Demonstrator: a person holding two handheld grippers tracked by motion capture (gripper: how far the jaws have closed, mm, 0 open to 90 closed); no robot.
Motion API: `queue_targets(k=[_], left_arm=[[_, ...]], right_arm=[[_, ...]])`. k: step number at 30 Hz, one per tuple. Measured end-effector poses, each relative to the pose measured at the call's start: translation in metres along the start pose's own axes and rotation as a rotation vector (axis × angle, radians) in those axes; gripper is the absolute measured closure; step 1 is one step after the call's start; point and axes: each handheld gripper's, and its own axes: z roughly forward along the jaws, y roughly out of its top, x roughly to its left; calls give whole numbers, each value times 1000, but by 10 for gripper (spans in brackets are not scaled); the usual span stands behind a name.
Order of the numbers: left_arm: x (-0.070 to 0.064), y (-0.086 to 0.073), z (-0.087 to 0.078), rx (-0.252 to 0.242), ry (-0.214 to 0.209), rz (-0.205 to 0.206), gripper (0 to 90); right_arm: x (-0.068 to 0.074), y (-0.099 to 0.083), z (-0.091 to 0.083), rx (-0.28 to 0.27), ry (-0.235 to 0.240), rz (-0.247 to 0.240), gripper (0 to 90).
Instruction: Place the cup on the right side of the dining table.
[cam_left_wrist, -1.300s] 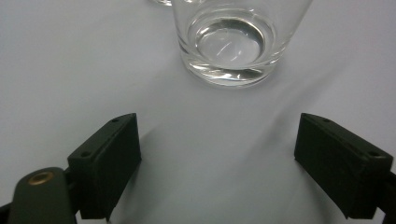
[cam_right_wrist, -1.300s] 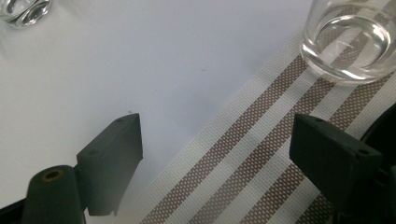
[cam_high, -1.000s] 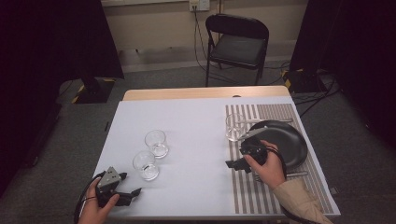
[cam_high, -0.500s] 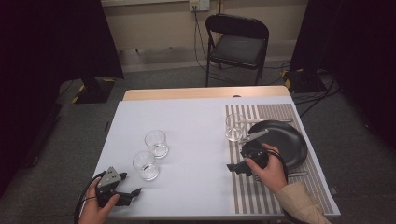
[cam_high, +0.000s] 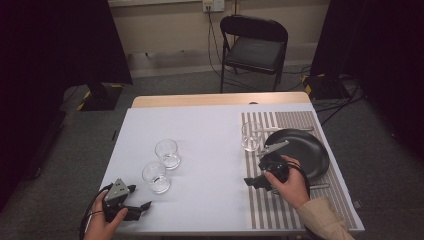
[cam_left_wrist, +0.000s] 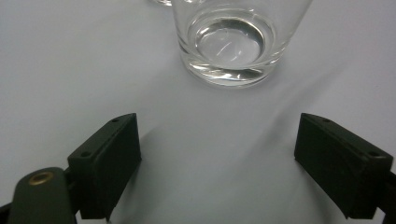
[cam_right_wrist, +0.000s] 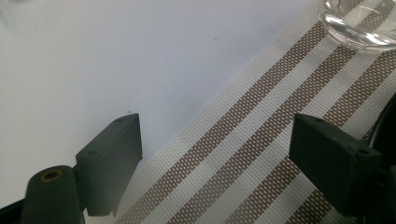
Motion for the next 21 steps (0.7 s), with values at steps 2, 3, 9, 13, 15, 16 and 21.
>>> queue_targets(k=[2, 3, 9, 13, 15, 16, 21], left_arm=[[0, 0, 0, 0, 0, 0, 135], [0, 0, 0, 0, 0, -1, 135], [0, 0, 0, 0, 0, 0, 136], [0, 0, 0, 2, 1, 2, 135], [0, 0, 0, 1, 1, 0, 135], [0, 0, 0, 1, 1, 0, 135], [0, 0, 0, 0, 0, 0, 135]], right_arm=[[0, 0, 0, 1, 0, 2, 162], [0, 0, -1, -2, 1, 2, 162], [0, -4, -1, 5, -2, -5, 163], [0, -8, 0, 17, 10, -12, 157], [-1, -10, 0, 18, 8, -12, 164], [-1, -10, 0, 18, 8, -12, 164], [-2, -13, -1, 19, 12, -13, 159]])
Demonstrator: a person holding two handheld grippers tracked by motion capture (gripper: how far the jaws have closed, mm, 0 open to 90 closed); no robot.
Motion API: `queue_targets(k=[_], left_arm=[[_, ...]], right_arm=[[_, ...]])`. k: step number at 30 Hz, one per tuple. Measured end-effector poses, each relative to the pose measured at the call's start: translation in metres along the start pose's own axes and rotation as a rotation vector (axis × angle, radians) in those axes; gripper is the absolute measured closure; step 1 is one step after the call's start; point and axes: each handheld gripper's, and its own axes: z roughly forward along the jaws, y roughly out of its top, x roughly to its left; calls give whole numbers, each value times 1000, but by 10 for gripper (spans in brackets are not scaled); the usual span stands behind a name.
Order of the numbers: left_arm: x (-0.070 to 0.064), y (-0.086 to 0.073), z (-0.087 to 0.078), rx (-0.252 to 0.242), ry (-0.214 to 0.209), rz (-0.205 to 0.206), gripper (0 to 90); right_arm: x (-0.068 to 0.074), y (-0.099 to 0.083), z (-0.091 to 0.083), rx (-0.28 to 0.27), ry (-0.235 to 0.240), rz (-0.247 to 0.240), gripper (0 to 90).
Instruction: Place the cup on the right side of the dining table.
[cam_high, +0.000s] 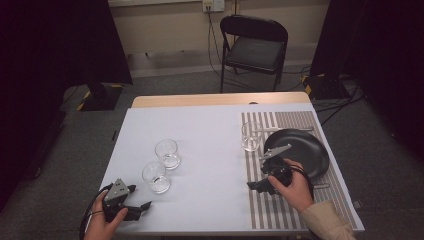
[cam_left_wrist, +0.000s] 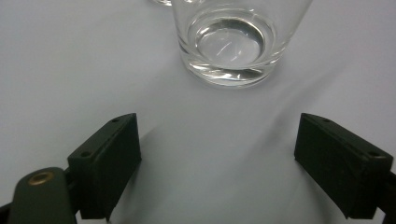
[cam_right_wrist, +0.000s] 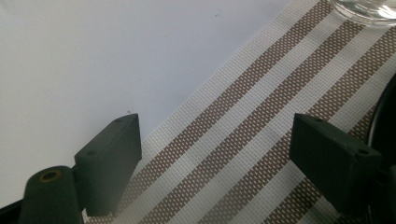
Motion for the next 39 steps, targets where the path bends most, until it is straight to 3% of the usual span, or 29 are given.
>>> queue_targets(k=[22, 30, 34, 39], left_arm=[[0, 0, 0, 1, 1, 0, 135], [0, 0, 0, 0, 1, -1, 135], [0, 0, 0, 2, 1, 2, 135], [0, 0, 0, 1, 1, -2, 135]], right_arm=[[1, -13, 5, 29, 10, -15, 159], [2, -14, 5, 27, 0, -36, 157], [4, -16, 6, 22, -10, -75, 155], [3, -19, 6, 3, -6, -76, 151]])
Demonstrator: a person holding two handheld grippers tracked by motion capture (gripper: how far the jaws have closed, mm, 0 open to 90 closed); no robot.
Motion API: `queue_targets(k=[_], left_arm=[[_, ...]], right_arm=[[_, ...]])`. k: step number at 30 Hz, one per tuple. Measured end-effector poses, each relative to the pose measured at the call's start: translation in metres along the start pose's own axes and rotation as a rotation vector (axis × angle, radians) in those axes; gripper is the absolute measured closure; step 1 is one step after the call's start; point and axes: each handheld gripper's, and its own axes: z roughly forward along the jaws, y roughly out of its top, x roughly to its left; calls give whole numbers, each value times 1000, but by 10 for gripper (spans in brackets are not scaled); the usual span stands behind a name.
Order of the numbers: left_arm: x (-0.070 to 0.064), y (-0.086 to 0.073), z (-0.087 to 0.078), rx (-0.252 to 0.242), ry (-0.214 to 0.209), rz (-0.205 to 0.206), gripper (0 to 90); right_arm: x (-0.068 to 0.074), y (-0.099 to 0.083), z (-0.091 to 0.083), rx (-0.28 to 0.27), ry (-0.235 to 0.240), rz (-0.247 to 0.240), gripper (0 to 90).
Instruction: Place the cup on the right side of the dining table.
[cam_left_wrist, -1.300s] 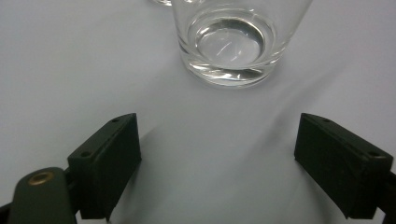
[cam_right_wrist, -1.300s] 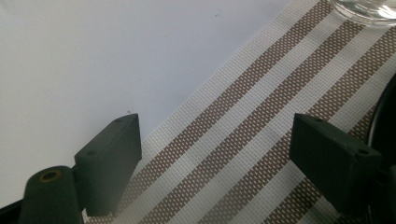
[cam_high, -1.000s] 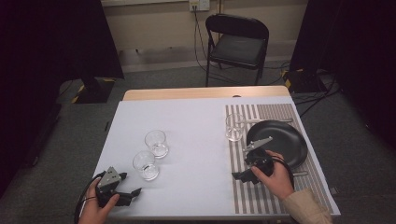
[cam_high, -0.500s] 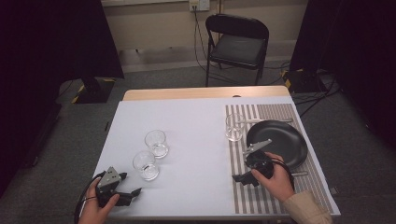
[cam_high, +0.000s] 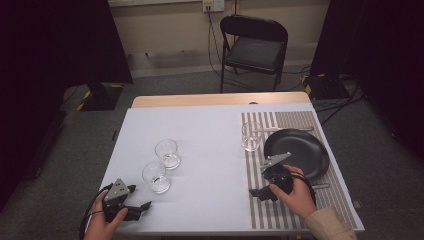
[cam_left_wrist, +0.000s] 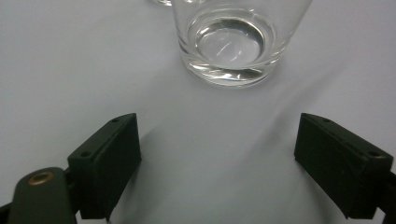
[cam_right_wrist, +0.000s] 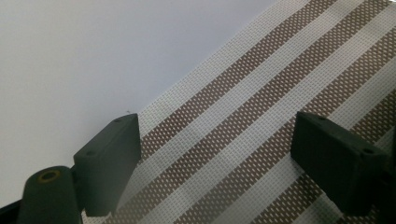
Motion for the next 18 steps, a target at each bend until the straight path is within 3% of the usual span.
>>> queue_targets(k=[4, 18], left_arm=[[0, 0, 0, 0, 0, -1, 135], [0, 0, 0, 0, 0, -1, 136]], right_arm=[[-1, -4, -1, -29, 7, -3, 151], [6, -11, 2, -46, -40, -126, 140]])
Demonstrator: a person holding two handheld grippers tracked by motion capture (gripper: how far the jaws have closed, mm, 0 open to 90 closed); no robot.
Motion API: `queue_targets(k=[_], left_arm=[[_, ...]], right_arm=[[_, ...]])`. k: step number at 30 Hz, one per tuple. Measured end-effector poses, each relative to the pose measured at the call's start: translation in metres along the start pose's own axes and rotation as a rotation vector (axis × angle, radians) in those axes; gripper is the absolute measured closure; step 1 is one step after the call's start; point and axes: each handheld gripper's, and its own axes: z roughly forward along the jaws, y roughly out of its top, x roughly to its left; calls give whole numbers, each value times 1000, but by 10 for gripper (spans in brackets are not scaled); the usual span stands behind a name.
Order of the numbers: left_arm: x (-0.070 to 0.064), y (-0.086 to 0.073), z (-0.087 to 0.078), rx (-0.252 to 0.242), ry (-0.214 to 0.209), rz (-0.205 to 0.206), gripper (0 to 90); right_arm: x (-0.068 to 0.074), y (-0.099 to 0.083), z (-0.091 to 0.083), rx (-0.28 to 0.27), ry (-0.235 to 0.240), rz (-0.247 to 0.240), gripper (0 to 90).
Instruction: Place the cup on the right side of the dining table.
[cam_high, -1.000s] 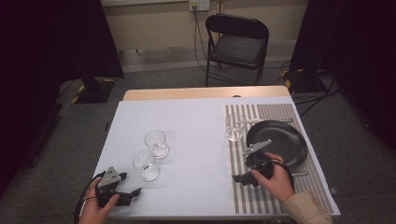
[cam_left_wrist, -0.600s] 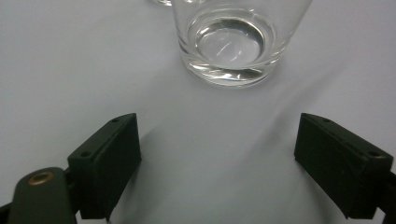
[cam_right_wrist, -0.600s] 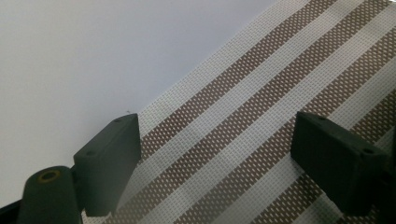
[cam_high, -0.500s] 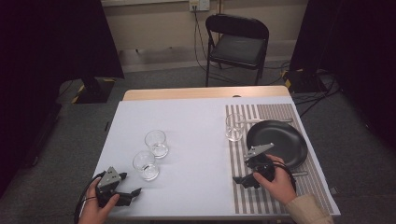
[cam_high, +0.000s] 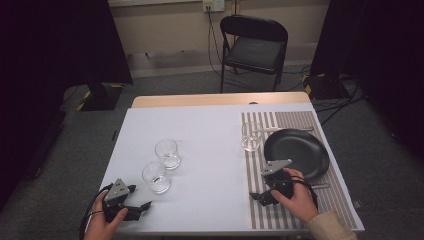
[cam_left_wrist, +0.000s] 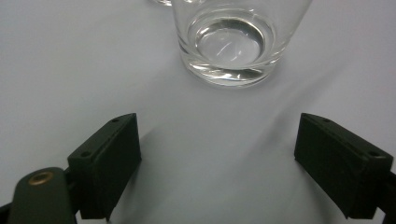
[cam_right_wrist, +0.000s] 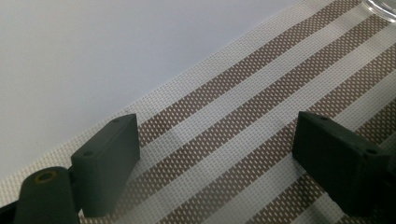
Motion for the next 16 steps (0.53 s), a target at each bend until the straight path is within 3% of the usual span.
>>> queue_targets(k=[3, 16], left_arm=[[0, 0, 0, 1, 0, 4, 136], [1, 0, 0, 0, -2, 2, 135]], right_arm=[[1, 1, 1, 12, 2, -21, 130], [1, 1, 1, 17, -1, -21, 127]])
